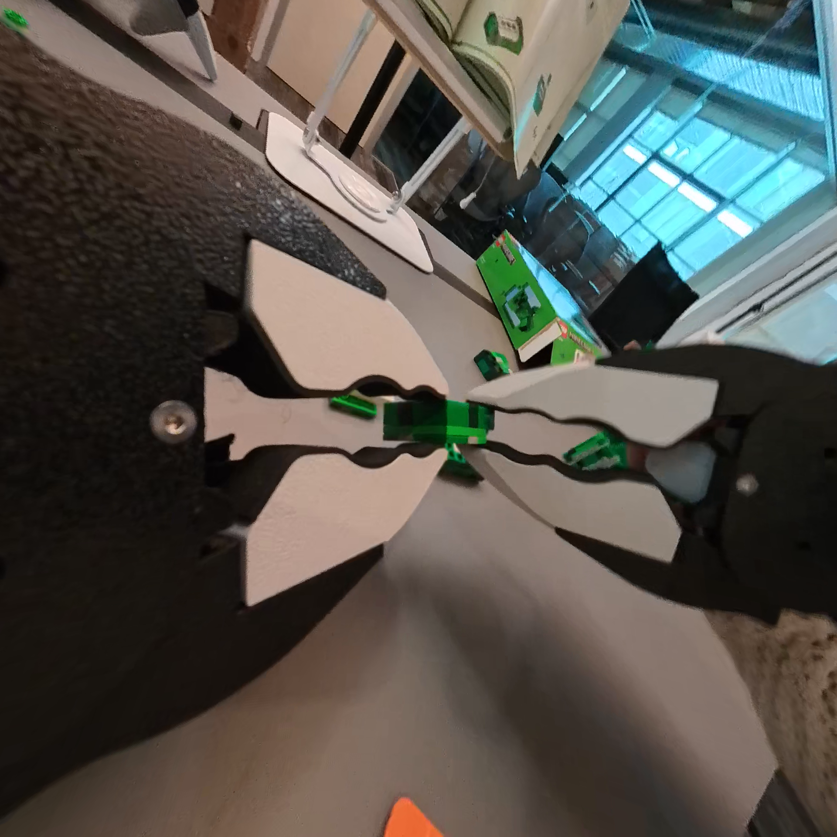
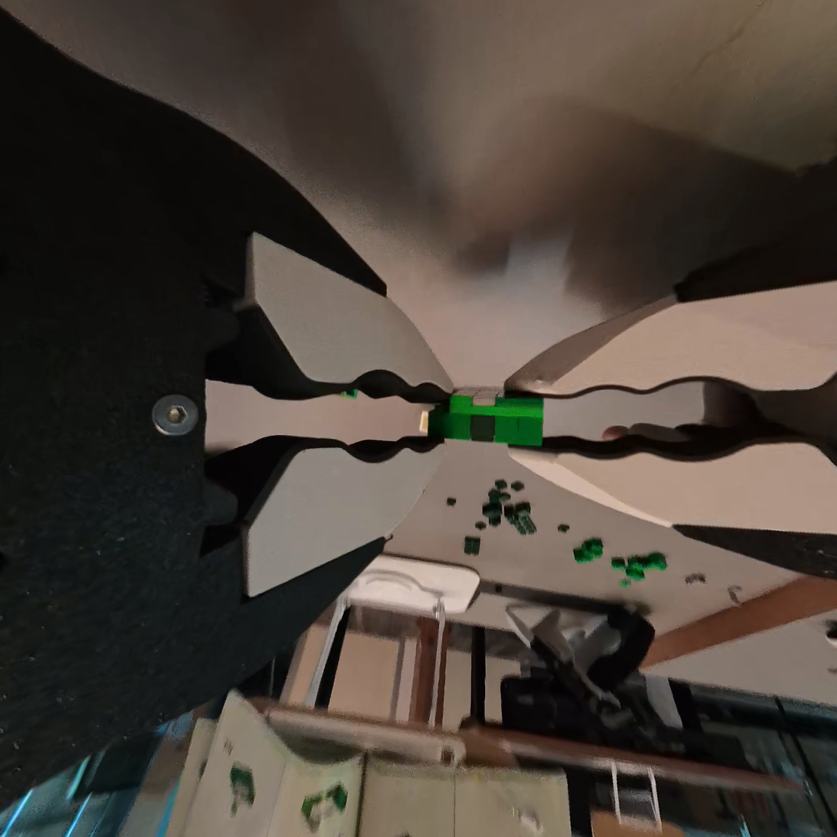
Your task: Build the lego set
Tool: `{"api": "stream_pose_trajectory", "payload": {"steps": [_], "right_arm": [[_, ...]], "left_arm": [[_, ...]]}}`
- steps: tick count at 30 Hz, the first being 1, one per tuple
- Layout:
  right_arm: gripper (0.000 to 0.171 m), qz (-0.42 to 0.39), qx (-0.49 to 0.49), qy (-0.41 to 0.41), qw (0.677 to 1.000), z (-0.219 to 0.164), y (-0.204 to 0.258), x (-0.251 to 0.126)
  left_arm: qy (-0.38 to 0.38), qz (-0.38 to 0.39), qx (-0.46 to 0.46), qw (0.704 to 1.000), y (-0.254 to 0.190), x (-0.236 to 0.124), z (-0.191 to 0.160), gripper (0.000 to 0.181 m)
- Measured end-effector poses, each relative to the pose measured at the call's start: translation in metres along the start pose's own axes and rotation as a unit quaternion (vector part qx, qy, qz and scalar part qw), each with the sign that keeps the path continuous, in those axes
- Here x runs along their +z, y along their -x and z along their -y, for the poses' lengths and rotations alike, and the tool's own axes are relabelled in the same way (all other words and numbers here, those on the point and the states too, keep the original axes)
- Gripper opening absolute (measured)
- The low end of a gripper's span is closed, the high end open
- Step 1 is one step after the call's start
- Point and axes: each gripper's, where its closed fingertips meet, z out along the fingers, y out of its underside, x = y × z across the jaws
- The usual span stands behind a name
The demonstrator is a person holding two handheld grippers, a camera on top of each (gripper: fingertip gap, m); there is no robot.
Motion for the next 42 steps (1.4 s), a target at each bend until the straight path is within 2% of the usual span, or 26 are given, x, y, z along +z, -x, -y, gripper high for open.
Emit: {"api": "stream_pose_trajectory", "payload": {"steps": [1,4,7,11,14,16,17,20,22,26,29,31,36,42], "right_arm": [[0.013,-0.025,-0.015,0.003,1.000,-0.001,-0.005,-0.001],[0.012,-0.106,-0.094,0.028,0.989,-0.006,-0.017,-0.004],[0.012,-0.162,-0.175,0.039,0.970,-0.002,-0.021,-0.007],[0.012,-0.199,-0.227,0.024,0.953,0.011,-0.022,-0.009],[0.012,-0.220,-0.222,0.017,0.950,0.014,-0.027,-0.009],[0.015,-0.247,-0.183,-0.014,0.951,0.018,-0.034,-0.012],[0.024,-0.252,-0.141,-0.024,0.957,0.014,-0.037,-0.012],[0.035,-0.262,0.039,-0.046,0.963,-0.021,-0.045,-0.010],[0.035,-0.288,0.174,-0.052,0.940,-0.061,-0.052,-0.011],[0.029,-0.331,0.394,-0.072,0.854,-0.133,-0.051,-0.017],[0.026,-0.393,0.418,-0.105,0.812,-0.149,-0.065,-0.040],[0.026,-0.415,0.407,-0.117,0.805,-0.147,-0.069,-0.048],[0.020,-0.422,0.403,-0.133,0.801,-0.146,-0.070,-0.051],[0.013,-0.396,0.415,-0.176,0.800,-0.138,-0.069,-0.050]], "left_arm": [[-0.002,0.010,-0.015,1.000,0.004,0.000,0.001,0.021],[0.007,0.010,-0.090,0.996,0.012,0.001,0.000,0.051],[0.002,-0.022,-0.172,0.985,0.011,0.003,-0.001,0.063],[0.005,-0.031,-0.215,0.976,0.011,0.005,-0.002,0.060],[0.009,-0.025,-0.201,0.979,0.011,0.004,-0.003,0.040],[0.009,-0.003,-0.173,0.985,0.018,0.001,-0.003,0.040],[0.012,0.014,-0.156,0.988,0.022,0.000,-0.006,0.039],[0.023,0.057,-0.109,0.992,0.032,-0.004,-0.012,0.039],[0.028,0.081,-0.081,0.993,0.038,-0.006,-0.014,0.039],[0.042,0.116,-0.028,0.992,0.043,-0.008,-0.020,0.039],[0.042,0.142,0.013,0.989,0.047,-0.009,-0.022,0.039],[0.041,0.151,0.036,0.987,0.048,-0.009,-0.021,0.039],[0.056,0.163,0.057,0.983,0.048,-0.008,-0.023,0.039],[0.076,0.190,0.031,0.978,0.055,-0.013,-0.029,0.039]]}}
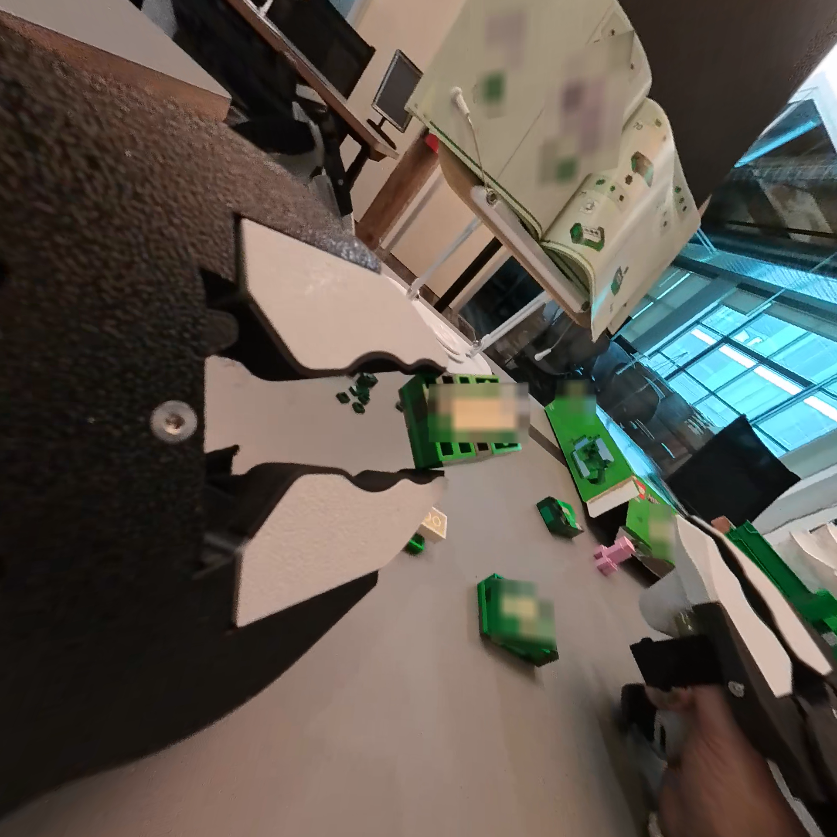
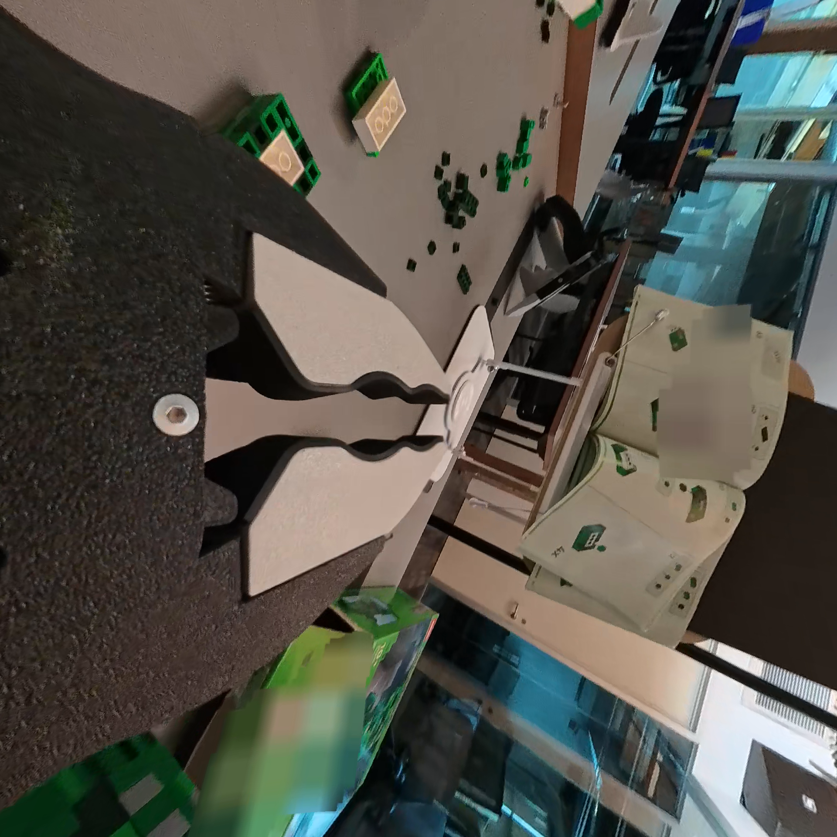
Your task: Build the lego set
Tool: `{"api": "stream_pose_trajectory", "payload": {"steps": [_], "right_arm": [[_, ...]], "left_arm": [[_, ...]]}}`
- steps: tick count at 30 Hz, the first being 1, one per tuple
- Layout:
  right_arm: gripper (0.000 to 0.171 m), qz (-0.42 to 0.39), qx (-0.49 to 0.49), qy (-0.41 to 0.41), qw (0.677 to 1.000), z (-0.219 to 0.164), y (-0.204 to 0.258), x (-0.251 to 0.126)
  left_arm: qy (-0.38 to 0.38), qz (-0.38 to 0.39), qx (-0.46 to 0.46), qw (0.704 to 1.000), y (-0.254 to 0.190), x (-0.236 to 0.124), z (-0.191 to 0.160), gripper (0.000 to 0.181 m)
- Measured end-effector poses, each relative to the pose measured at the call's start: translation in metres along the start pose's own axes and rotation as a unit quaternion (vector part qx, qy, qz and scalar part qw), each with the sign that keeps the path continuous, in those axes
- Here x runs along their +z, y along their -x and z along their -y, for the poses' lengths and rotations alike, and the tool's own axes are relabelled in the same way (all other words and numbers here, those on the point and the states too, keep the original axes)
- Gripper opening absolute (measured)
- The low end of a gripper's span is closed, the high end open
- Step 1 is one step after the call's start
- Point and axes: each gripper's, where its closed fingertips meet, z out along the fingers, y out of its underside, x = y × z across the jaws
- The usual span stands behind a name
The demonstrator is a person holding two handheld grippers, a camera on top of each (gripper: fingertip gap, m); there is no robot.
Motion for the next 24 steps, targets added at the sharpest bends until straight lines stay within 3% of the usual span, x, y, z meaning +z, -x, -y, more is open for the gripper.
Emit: {"api": "stream_pose_trajectory", "payload": {"steps": [9,13,17,24], "right_arm": [[0.011,0.087,0.009,-0.032,0.996,0.007,0.025,0.009],[0.010,0.121,-0.031,-0.040,0.991,0.005,0.035,0.023],[0.008,0.130,-0.066,-0.047,0.988,0.001,0.036,0.040],[0.007,0.147,-0.042,-0.036,0.988,-0.008,0.030,0.057]], "left_arm": [[0.038,0.046,0.084,0.995,0.003,-0.001,-0.007,0.039],[0.077,0.077,0.105,0.988,0.011,0.000,-0.018,0.040],[0.102,0.111,0.070,0.986,0.026,-0.005,-0.026,0.039],[0.107,0.156,-0.032,0.981,0.052,-0.013,-0.037,0.039]]}}
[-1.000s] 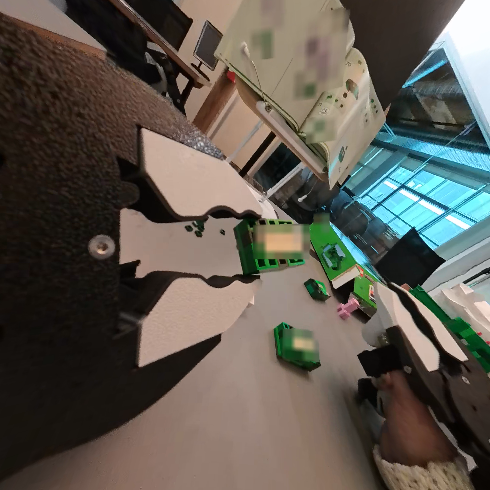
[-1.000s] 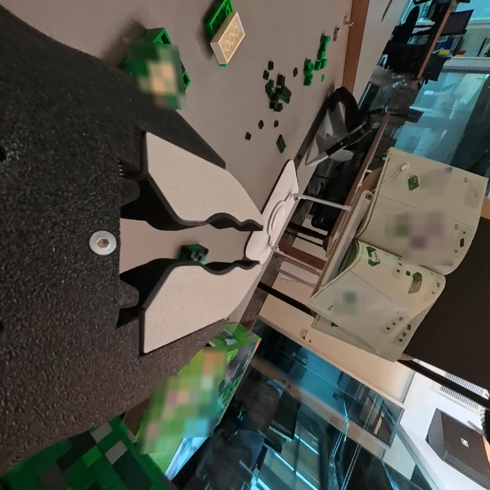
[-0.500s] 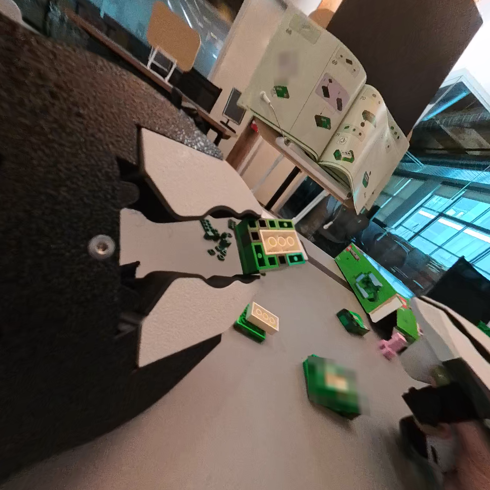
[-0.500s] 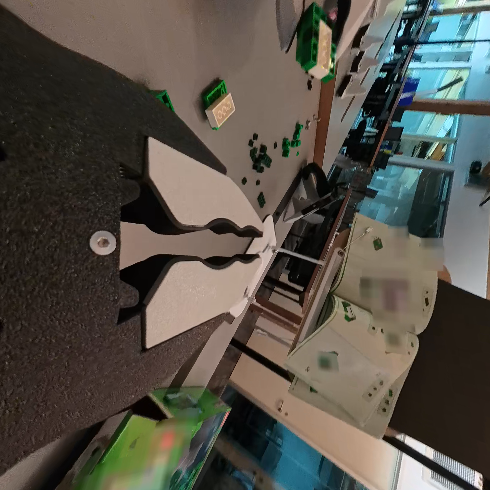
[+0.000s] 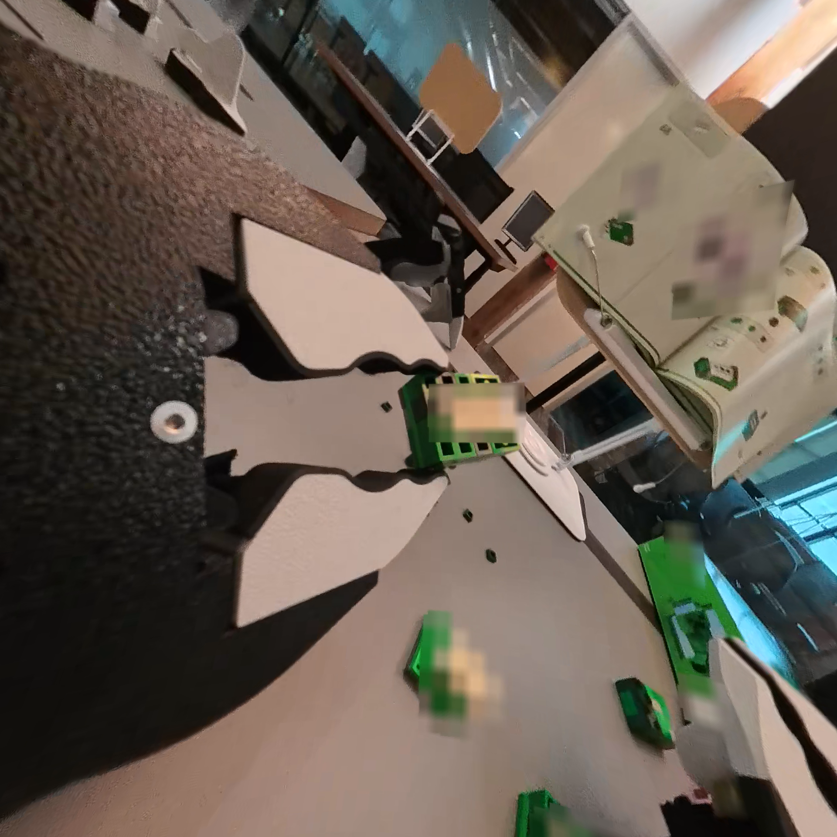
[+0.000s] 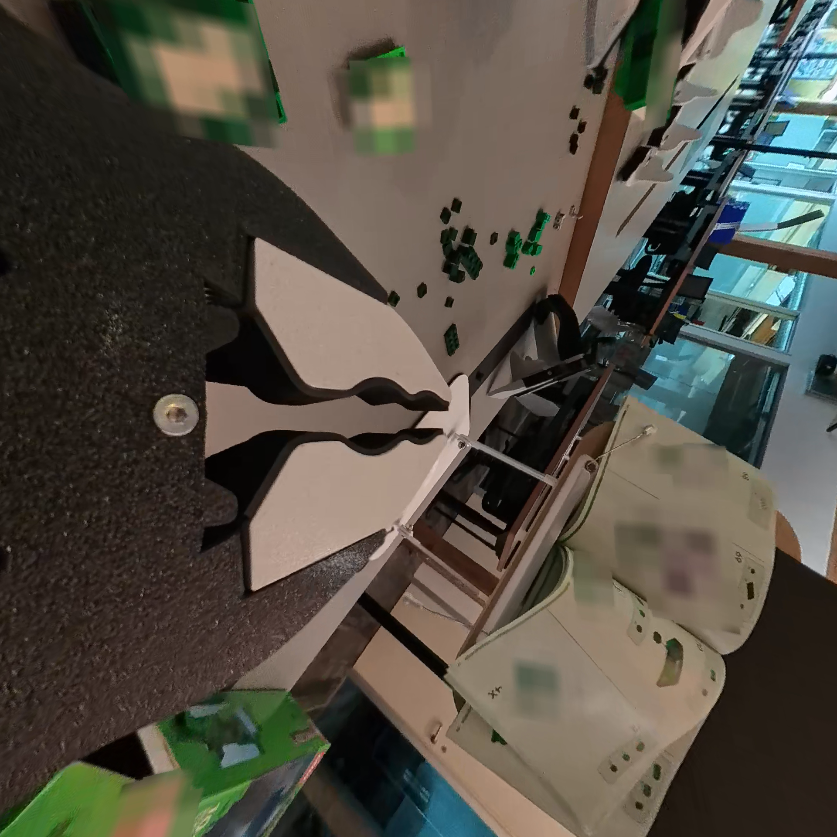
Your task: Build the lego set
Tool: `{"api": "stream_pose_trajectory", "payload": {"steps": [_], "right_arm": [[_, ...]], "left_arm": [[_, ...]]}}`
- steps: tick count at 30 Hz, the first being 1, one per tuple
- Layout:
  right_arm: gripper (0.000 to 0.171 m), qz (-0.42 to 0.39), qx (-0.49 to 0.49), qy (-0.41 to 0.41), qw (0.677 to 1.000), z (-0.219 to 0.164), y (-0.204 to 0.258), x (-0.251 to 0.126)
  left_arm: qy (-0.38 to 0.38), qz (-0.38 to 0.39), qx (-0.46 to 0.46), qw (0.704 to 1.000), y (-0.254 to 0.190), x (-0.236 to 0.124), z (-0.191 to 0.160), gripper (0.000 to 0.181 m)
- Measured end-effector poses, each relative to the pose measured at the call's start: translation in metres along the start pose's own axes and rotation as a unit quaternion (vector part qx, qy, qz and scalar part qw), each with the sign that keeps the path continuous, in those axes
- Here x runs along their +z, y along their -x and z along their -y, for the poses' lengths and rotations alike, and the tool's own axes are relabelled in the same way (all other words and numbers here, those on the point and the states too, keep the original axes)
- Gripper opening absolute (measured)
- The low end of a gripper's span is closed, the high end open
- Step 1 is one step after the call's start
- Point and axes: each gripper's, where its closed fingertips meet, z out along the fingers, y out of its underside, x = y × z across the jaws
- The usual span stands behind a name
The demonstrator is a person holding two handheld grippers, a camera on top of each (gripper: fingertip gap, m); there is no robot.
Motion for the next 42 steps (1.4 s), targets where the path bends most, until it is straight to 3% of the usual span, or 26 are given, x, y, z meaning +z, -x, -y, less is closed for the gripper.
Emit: {"api": "stream_pose_trajectory", "payload": {"steps": [9,17,29,36,42], "right_arm": [[0.005,0.014,0.043,-0.019,0.999,-0.001,-0.008,0.003],[0.002,0.015,0.045,-0.016,0.999,-0.010,-0.020,0.011],[0.000,0.036,-0.004,-0.020,0.999,-0.008,-0.008,0.009],[0.005,0.078,0.019,-0.054,0.995,0.001,0.002,0.006],[0.005,0.099,-0.001,-0.056,0.994,-0.002,0.004,0.015]], "left_arm": [[0.012,0.006,0.025,1.000,-0.002,0.002,-0.003,0.040],[0.011,-0.107,0.020,0.994,-0.038,0.003,-0.002,0.040],[0.011,-0.106,0.066,0.992,-0.045,0.005,-0.002,0.040],[-0.035,-0.129,0.002,0.991,-0.051,0.003,0.020,0.039],[-0.016,-0.076,0.043,0.996,-0.046,0.018,0.016,0.040]]}}
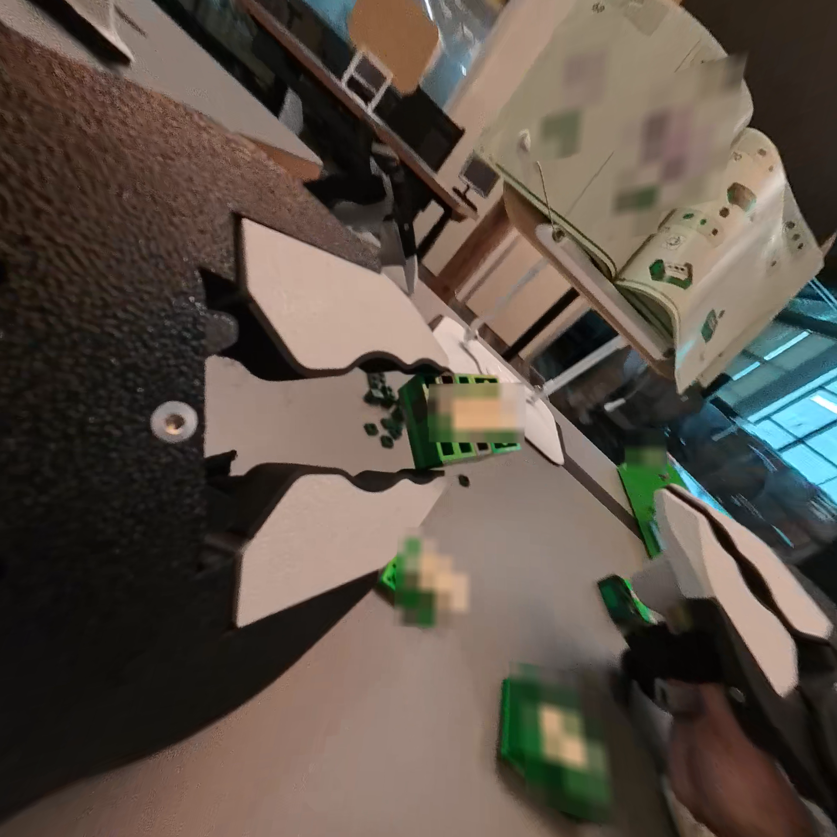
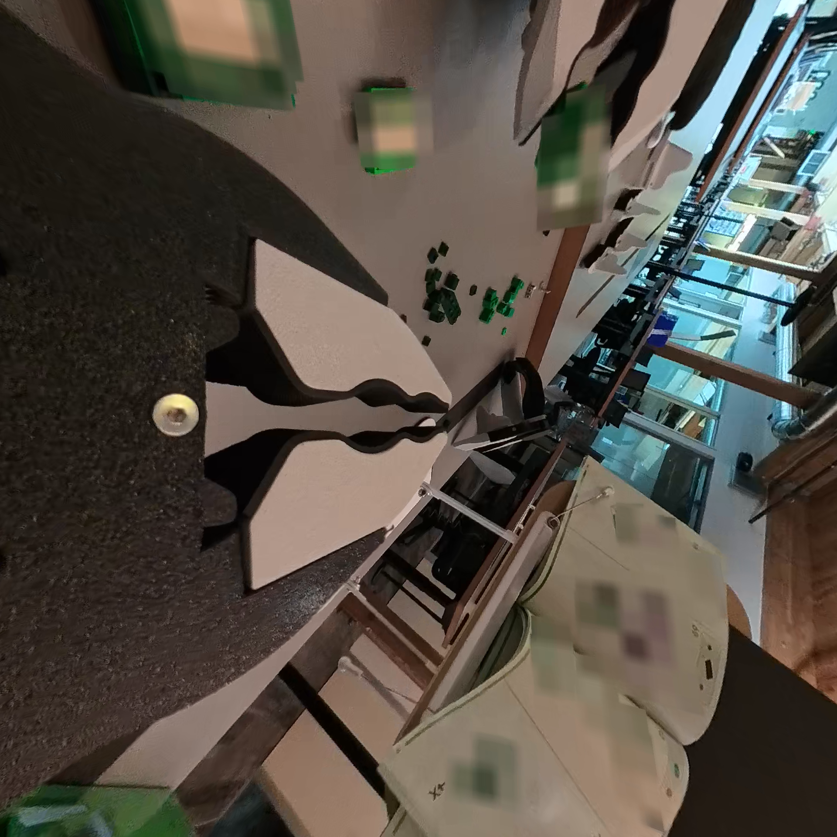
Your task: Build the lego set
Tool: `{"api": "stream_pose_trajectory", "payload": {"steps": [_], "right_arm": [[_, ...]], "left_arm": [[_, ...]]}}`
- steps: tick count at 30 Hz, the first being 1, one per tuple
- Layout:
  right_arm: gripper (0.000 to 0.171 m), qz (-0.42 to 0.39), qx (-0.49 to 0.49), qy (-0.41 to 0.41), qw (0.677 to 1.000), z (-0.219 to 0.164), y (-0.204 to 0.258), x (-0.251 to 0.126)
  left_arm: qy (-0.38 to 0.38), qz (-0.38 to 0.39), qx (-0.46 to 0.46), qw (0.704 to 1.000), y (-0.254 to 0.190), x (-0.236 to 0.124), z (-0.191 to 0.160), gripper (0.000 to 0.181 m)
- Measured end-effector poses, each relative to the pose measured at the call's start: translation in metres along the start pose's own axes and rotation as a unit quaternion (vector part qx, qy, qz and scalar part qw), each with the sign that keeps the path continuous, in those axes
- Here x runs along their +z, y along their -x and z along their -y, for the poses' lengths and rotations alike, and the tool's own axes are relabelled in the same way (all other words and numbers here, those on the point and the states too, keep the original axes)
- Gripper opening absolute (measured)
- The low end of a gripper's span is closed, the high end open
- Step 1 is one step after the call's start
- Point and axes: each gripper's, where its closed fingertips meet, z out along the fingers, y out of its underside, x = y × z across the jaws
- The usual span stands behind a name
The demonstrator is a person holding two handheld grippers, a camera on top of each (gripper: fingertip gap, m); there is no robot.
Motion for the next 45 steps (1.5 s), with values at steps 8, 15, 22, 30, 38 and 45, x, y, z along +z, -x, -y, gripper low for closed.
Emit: {"api": "stream_pose_trajectory", "payload": {"steps": [8,15,22,30,38,45], "right_arm": [[0.015,0.104,-0.087,-0.041,0.990,0.007,0.033,0.010],[0.016,0.149,-0.118,-0.029,0.981,0.001,0.051,0.013],[0.030,0.189,-0.141,-0.034,0.971,0.001,0.068,0.011],[0.029,0.187,-0.223,-0.041,0.956,0.002,0.082,0.009],[0.018,0.174,-0.269,-0.041,0.946,0.003,0.085,0.009],[0.021,0.152,-0.274,-0.029,0.949,0.001,0.079,0.012]], "left_arm": [[-0.030,-0.208,-0.081,0.974,-0.033,0.017,0.014,0.040],[0.028,-0.283,-0.090,0.954,-0.039,0.040,0.003,0.040],[0.007,-0.340,-0.160,0.927,-0.046,0.044,0.015,0.040],[0.017,-0.370,-0.169,0.913,-0.058,0.047,0.019,0.040],[0.010,-0.375,-0.186,0.908,-0.057,0.044,0.019,0.040],[0.019,-0.371,-0.190,0.909,-0.056,0.043,0.013,0.040]]}}
